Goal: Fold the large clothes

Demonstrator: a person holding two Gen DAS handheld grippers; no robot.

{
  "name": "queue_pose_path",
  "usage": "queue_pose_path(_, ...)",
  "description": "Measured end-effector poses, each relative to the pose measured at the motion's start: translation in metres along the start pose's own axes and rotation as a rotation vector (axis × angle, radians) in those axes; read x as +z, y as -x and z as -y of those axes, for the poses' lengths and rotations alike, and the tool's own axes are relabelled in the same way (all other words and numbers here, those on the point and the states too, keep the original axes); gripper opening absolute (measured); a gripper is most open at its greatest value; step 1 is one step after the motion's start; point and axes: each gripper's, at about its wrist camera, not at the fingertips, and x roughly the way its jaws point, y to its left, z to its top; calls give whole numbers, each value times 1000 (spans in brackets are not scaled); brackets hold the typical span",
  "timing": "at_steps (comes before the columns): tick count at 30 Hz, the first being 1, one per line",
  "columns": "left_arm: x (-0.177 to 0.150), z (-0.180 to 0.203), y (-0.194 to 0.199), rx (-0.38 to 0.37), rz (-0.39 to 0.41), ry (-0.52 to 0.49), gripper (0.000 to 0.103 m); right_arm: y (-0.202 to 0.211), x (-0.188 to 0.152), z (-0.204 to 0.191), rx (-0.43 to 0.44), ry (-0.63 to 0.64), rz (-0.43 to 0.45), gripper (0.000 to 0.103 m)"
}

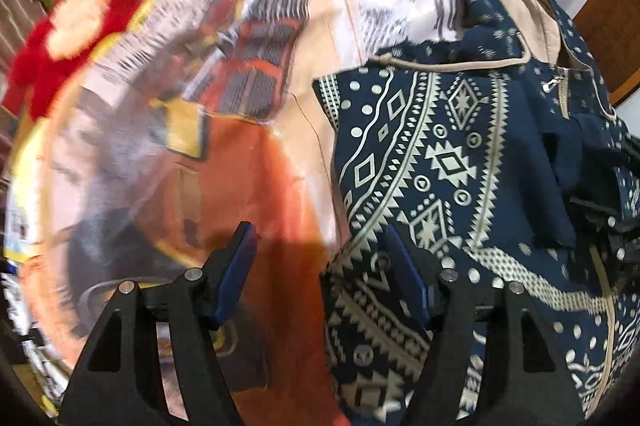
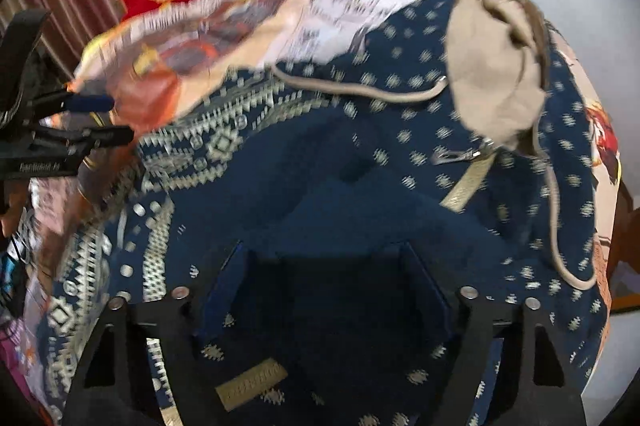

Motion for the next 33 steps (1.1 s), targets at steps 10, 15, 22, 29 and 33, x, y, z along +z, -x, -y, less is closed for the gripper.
queue_pose_path(10, 34, -2, -52, -316, -93, 149, 40, -4, -5, 10, -65, 6, 18, 37)
queue_pose_path(15, 43, 3, -56, -342, -72, 188, 14, 11, -6, 13, -88, 5, 84, 16)
queue_pose_path(22, 50, 13, -17, -174, 47, 102, 4, 52, -11, 24, -113, -59, 213, 13)
queue_pose_path(29, 41, 13, -18, -123, 14, 48, 5, 82, -31, 64, -114, -209, 252, 12)
queue_pose_path(33, 32, 16, -21, -103, -9, 35, 8, 86, -50, 90, -137, -279, 242, 12)
